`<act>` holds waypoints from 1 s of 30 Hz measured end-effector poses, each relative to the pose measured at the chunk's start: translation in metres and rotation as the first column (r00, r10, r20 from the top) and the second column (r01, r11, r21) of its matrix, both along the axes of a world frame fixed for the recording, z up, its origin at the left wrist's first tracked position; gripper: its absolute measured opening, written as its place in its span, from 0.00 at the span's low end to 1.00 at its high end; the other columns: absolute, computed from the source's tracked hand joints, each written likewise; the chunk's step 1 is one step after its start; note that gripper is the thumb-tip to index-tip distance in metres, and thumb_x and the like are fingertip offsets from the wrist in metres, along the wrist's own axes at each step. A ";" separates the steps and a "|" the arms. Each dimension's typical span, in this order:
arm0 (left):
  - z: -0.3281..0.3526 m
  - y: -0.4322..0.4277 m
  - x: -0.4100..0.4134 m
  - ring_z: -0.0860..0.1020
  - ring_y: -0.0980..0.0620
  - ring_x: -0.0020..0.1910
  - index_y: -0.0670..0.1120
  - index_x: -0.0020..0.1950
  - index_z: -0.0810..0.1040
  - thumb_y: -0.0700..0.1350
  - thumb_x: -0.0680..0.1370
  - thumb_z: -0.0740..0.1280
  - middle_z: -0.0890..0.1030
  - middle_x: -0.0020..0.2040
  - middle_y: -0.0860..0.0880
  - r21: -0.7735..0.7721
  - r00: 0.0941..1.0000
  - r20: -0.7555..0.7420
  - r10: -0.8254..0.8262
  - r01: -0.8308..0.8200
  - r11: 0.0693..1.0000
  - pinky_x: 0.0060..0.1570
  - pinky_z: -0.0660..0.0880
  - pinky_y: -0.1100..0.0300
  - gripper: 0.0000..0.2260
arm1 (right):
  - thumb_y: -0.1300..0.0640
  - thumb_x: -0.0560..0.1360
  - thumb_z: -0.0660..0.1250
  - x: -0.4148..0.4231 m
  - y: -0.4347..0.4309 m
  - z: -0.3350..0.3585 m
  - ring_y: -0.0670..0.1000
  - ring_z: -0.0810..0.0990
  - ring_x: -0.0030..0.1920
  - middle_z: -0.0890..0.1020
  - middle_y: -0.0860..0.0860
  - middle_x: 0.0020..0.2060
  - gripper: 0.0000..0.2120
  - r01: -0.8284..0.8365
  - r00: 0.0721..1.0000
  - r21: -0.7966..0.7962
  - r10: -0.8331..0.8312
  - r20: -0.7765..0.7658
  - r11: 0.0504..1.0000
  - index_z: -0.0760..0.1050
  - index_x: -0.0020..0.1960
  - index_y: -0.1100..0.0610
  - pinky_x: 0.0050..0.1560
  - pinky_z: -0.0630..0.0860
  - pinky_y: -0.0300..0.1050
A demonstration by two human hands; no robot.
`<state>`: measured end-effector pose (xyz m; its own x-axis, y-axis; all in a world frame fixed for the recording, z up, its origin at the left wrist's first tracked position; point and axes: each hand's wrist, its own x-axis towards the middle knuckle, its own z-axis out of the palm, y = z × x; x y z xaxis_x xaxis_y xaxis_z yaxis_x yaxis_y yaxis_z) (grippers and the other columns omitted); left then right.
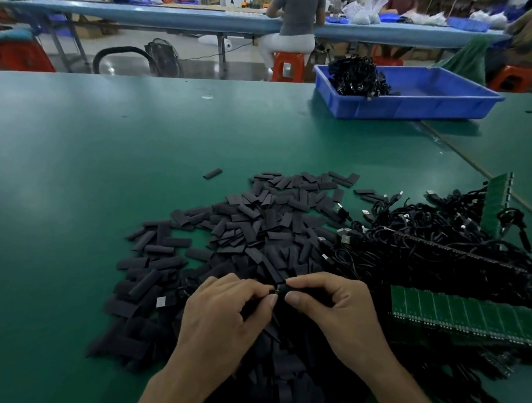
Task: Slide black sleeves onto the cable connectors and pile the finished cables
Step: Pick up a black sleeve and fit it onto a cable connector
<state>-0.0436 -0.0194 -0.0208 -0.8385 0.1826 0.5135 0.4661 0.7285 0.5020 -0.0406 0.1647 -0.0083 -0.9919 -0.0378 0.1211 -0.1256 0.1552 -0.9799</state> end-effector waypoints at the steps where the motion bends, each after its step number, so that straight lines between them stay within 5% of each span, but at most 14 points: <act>1: 0.000 0.000 0.000 0.73 0.63 0.37 0.53 0.45 0.83 0.56 0.76 0.63 0.80 0.37 0.62 -0.006 1.000 0.002 0.000 0.000 1.000 0.41 0.69 0.62 0.12 | 0.49 0.66 0.75 0.000 0.000 0.000 0.43 0.85 0.46 0.87 0.43 0.42 0.10 0.002 1.000 -0.002 -0.002 -0.002 1.000 0.85 0.47 0.41 0.49 0.80 0.37; 6: 0.002 -0.001 -0.001 0.72 0.63 0.38 0.52 0.44 0.84 0.56 0.77 0.63 0.78 0.37 0.63 -0.033 1.000 -0.019 -0.016 0.016 0.999 0.42 0.69 0.62 0.12 | 0.55 0.68 0.77 -0.001 0.000 -0.001 0.45 0.86 0.44 0.87 0.46 0.41 0.07 -0.009 1.000 -0.048 0.008 -0.018 0.999 0.87 0.43 0.45 0.46 0.80 0.36; 12: 0.002 -0.001 0.000 0.75 0.62 0.37 0.52 0.46 0.84 0.58 0.78 0.62 0.81 0.38 0.60 0.008 0.999 0.012 -0.038 0.038 0.999 0.39 0.77 0.57 0.15 | 0.52 0.66 0.77 -0.001 -0.001 0.003 0.42 0.85 0.46 0.87 0.43 0.42 0.09 -0.037 0.999 -0.042 0.037 0.001 0.998 0.85 0.46 0.46 0.47 0.79 0.34; 16: 0.001 0.000 0.000 0.76 0.62 0.39 0.54 0.44 0.83 0.60 0.78 0.62 0.81 0.38 0.63 0.081 0.998 0.055 -0.017 0.012 0.997 0.42 0.78 0.56 0.14 | 0.58 0.69 0.79 -0.001 -0.003 0.000 0.43 0.85 0.45 0.86 0.42 0.43 0.17 0.070 0.998 -0.034 -0.070 -0.008 0.997 0.82 0.54 0.44 0.46 0.80 0.35; 21: 0.000 0.006 -0.002 0.75 0.62 0.37 0.54 0.42 0.82 0.60 0.78 0.61 0.79 0.35 0.63 0.069 0.999 0.041 0.034 -0.037 0.997 0.40 0.77 0.56 0.15 | 0.59 0.69 0.80 0.001 -0.010 -0.007 0.43 0.85 0.42 0.86 0.43 0.41 0.13 0.221 0.973 -0.130 -0.228 -0.043 0.967 0.82 0.49 0.45 0.42 0.78 0.32; 30: 0.002 0.012 -0.002 0.75 0.62 0.34 0.51 0.42 0.84 0.56 0.76 0.65 0.78 0.33 0.60 0.076 0.994 0.099 0.049 -0.056 0.996 0.42 0.74 0.59 0.12 | 0.60 0.72 0.77 0.001 -0.015 -0.003 0.40 0.84 0.46 0.86 0.39 0.43 0.21 0.135 0.986 -0.074 -0.141 -0.086 0.988 0.78 0.58 0.39 0.48 0.77 0.30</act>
<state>-0.0456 -0.0075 -0.0191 -0.8921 0.0993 0.4407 0.3749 0.7071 0.5996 -0.0396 0.1501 -0.0117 -0.9718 0.1105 0.2082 -0.1961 0.1108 -0.9743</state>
